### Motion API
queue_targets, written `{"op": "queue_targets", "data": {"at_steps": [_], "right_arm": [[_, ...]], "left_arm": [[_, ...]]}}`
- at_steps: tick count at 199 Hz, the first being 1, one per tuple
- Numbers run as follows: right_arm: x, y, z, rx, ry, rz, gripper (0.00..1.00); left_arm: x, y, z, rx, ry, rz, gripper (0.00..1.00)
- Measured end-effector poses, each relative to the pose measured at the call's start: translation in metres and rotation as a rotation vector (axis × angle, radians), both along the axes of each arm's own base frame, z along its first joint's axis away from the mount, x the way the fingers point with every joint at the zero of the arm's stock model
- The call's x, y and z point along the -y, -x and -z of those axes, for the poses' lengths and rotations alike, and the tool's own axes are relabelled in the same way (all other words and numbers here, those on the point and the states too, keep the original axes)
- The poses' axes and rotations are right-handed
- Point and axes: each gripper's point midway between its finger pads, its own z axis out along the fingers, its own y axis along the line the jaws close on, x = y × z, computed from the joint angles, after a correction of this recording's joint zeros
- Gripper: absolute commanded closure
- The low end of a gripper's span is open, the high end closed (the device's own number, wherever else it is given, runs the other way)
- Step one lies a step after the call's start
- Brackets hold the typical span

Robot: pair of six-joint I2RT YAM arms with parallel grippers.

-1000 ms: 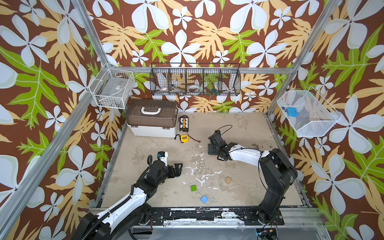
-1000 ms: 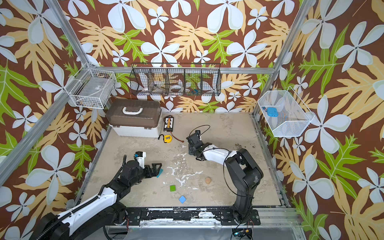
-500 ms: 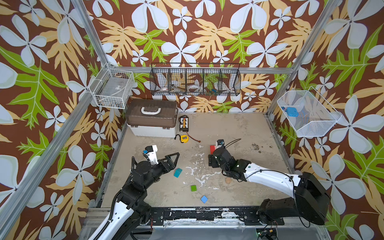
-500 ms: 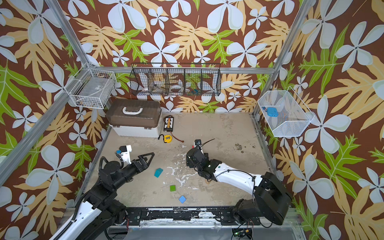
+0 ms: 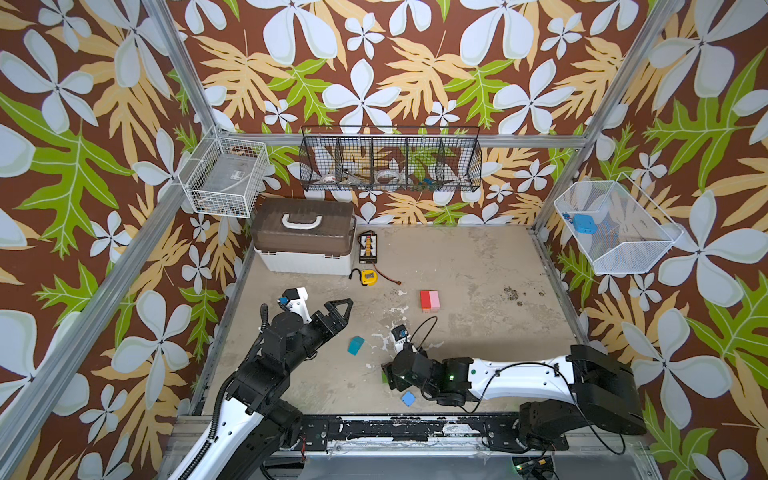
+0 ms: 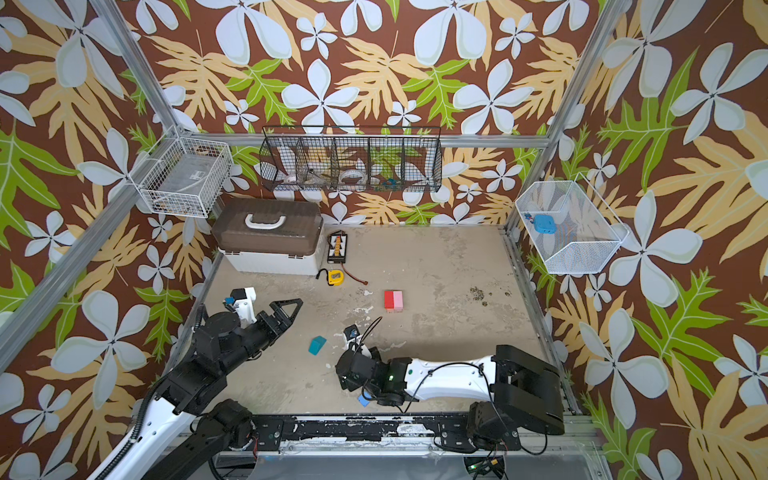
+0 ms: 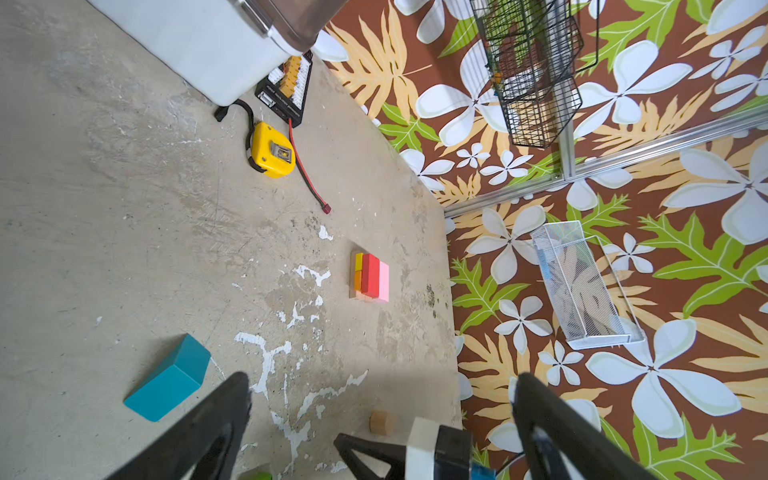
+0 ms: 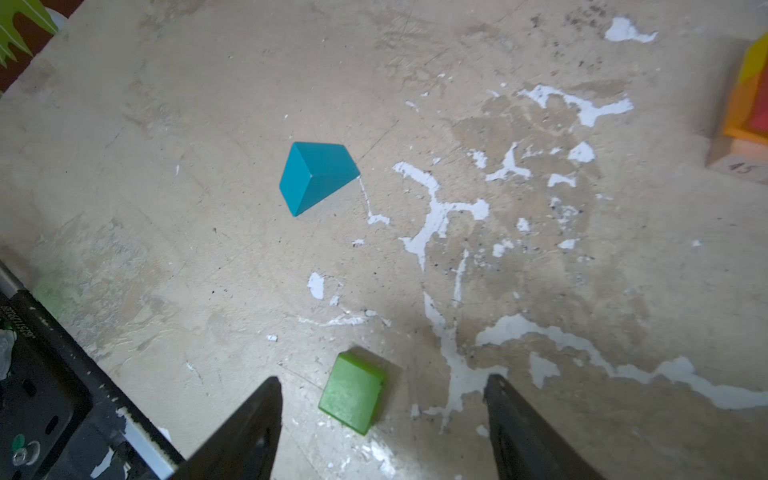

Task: Build the wood block tower
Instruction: 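Move the right gripper toward the robot over the green cube, then lower the right gripper onto the green cube and grasp it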

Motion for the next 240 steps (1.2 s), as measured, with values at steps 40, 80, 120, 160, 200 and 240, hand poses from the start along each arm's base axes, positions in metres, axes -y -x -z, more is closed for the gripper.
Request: {"op": "queue_targets", "data": {"at_steps": [40,80,120,160,200,240], "right_arm": [[-0.008,0.004,0.032,-0.043,0.079,-0.011,0.29],[-0.014,0.009,0.047,-0.069,0.117,-0.018,0.31],[-0.016,0.010,0.057,-0.070,0.164,-0.012,0.38],[-0.015,0.007,0.062,-0.062,0.188,0.014,0.46],[-0.015,0.005,0.064,-0.044,0.198,0.030,0.53],[-0.016,0.010,0.063,-0.047,0.194,0.032,0.47]], "left_arm": [[0.009,-0.004,0.020,-0.083,-0.002,0.023,0.00],[0.012,-0.003,0.027,-0.093,0.013,0.036,0.00],[0.010,-0.002,0.028,-0.081,-0.079,0.063,0.00],[0.011,-0.006,-0.010,0.022,-0.267,0.156,0.00],[0.009,0.005,0.016,0.009,-0.397,0.248,0.00],[0.029,0.022,0.048,0.010,-0.381,0.422,0.00]]}}
